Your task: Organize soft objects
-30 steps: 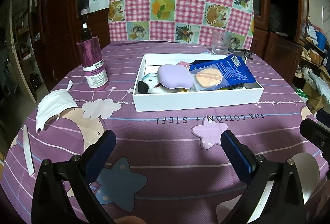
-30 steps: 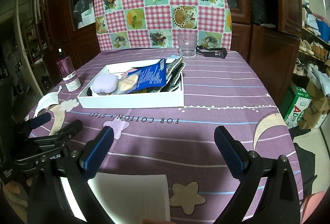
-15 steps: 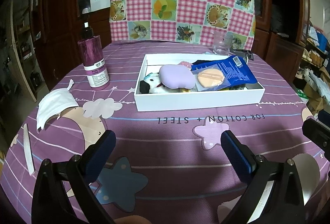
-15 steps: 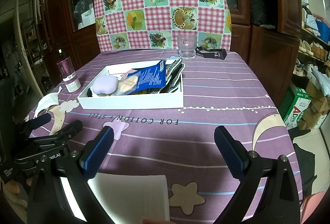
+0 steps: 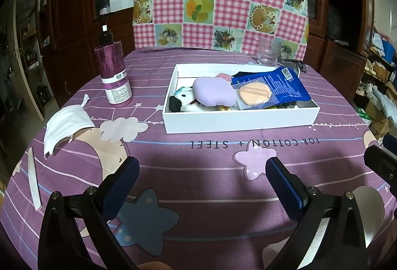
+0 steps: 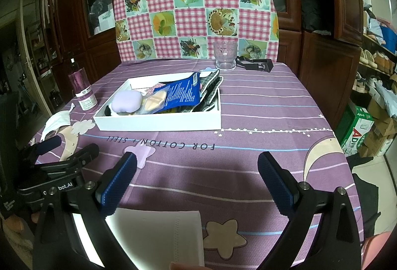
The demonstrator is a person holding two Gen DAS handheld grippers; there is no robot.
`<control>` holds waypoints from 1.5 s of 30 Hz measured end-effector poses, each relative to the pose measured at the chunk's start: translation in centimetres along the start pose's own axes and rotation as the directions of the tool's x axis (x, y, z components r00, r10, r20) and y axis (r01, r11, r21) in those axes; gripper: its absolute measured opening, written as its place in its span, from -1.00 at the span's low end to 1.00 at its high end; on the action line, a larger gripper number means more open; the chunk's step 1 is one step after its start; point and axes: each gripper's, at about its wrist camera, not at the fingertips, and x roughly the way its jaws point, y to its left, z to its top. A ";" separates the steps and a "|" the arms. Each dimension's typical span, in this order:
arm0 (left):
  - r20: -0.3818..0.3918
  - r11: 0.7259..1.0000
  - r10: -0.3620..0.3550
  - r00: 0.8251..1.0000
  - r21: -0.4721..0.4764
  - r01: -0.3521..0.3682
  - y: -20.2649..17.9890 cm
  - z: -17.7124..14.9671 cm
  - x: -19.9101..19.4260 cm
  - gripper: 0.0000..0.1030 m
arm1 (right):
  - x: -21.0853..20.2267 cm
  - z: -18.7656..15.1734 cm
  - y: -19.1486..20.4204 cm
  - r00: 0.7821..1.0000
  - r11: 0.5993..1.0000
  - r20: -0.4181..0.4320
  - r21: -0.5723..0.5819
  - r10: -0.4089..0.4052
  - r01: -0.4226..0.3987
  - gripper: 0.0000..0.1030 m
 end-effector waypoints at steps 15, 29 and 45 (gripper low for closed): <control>0.019 0.999 -0.014 1.000 0.029 0.013 -0.8 -0.1 -0.6 0.99 | -0.5 0.3 -0.1 1.000 1.000 0.008 -0.001 0.005 -0.005 0.90; 0.026 1.000 -0.010 1.000 0.026 0.010 -0.8 -0.2 -0.8 0.99 | -0.7 0.2 0.2 1.000 1.000 0.020 -0.014 0.005 -0.005 0.90; 0.025 1.000 -0.005 1.000 0.025 0.004 -0.7 -0.2 -0.6 0.99 | -0.7 0.2 0.2 1.000 1.000 0.017 -0.018 0.005 -0.004 0.90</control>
